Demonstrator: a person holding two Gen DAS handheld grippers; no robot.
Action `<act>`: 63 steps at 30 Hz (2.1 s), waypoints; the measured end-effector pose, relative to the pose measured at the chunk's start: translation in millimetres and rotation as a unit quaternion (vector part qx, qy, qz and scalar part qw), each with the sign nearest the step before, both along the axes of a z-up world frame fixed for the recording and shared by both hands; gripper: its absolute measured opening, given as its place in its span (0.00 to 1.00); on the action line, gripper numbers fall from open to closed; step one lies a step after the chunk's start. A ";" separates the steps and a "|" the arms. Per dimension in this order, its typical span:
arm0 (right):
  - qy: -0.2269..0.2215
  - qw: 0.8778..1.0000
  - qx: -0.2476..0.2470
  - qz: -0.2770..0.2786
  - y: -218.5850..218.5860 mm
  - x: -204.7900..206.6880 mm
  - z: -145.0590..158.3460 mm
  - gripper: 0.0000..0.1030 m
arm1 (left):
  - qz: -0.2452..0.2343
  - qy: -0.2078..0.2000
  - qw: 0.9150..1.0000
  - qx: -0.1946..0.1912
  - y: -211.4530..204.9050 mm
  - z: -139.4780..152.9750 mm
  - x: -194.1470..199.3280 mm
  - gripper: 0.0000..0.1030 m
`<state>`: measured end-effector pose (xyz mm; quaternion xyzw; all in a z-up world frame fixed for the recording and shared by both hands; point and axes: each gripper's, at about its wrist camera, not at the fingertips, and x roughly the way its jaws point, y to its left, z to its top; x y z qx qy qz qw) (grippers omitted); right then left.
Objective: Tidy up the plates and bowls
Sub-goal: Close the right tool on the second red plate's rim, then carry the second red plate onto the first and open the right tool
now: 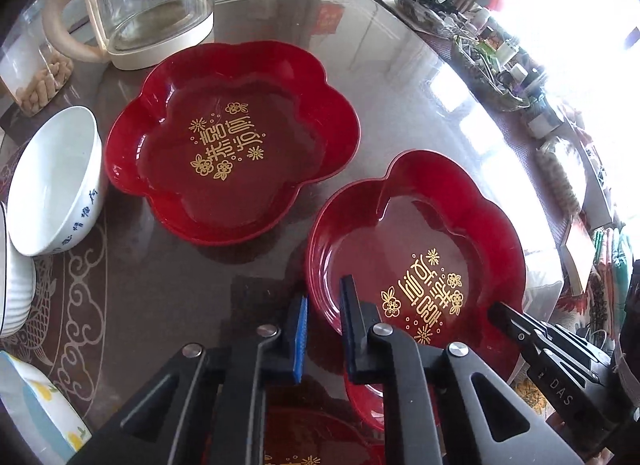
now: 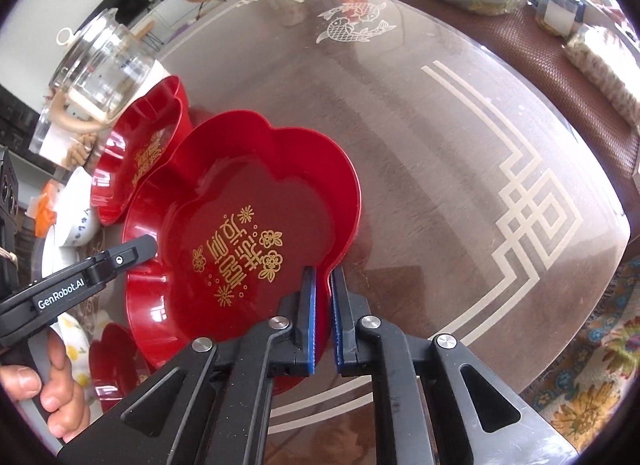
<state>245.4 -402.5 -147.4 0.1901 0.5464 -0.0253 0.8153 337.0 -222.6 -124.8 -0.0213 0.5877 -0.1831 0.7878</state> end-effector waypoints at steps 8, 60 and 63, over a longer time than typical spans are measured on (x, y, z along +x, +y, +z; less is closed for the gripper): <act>-0.068 0.997 -0.027 0.026 31.4 -59.2 74.4 0.10 | -0.020 -0.049 0.998 -0.019 46.1 54.7 -51.8 0.14; -0.155 0.986 -0.063 -0.017 139.6 -167.7 64.1 0.57 | -0.005 -0.103 0.993 0.059 125.6 25.6 -132.2 0.15; -0.191 0.977 -0.087 -0.030 143.8 -176.5 78.8 0.64 | 0.008 -0.128 0.991 0.035 131.9 43.0 -146.5 0.17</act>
